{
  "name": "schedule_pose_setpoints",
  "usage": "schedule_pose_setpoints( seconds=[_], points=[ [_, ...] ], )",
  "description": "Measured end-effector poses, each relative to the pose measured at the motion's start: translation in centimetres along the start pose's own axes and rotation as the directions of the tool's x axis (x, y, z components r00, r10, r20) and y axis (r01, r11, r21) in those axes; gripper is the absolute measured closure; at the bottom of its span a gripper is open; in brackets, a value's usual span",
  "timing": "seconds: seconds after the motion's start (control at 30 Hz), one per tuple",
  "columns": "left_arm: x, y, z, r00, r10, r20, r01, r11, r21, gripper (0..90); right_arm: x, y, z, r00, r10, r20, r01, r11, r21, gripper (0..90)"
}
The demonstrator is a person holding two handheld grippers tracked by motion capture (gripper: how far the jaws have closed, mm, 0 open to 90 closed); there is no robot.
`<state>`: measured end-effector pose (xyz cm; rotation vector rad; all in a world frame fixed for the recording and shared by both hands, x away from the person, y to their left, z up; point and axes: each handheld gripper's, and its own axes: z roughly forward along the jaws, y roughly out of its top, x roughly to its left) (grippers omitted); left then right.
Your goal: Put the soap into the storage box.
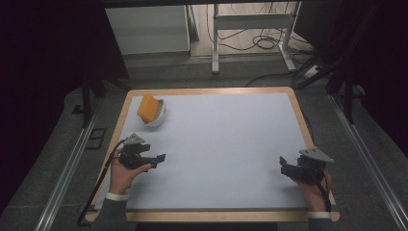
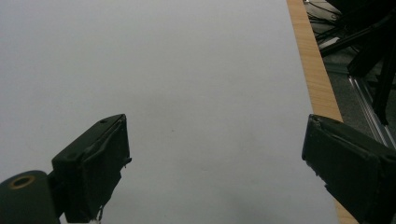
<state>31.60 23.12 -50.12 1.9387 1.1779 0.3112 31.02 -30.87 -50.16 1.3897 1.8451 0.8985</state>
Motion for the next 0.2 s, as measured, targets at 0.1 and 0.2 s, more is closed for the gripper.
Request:
schedule_pose_setpoints(
  seconds=[0.1,0.2],
  points=[
    [-0.02,0.01,-0.1,1.0,0.002,0.009,-0.002,1.0,-0.004,18.9,0.21,0.04,-0.04,0.9999,-0.01,-0.006,0.01,1.0,-0.003,7.6],
    [0.02,-0.02,-0.01,0.9999,0.008,0.006,-0.008,1.0,0.001,18.9,0.4,0.07,-0.01,0.9998,-0.017,-0.009,0.017,1.0,-0.004,7.6]
  ],
)
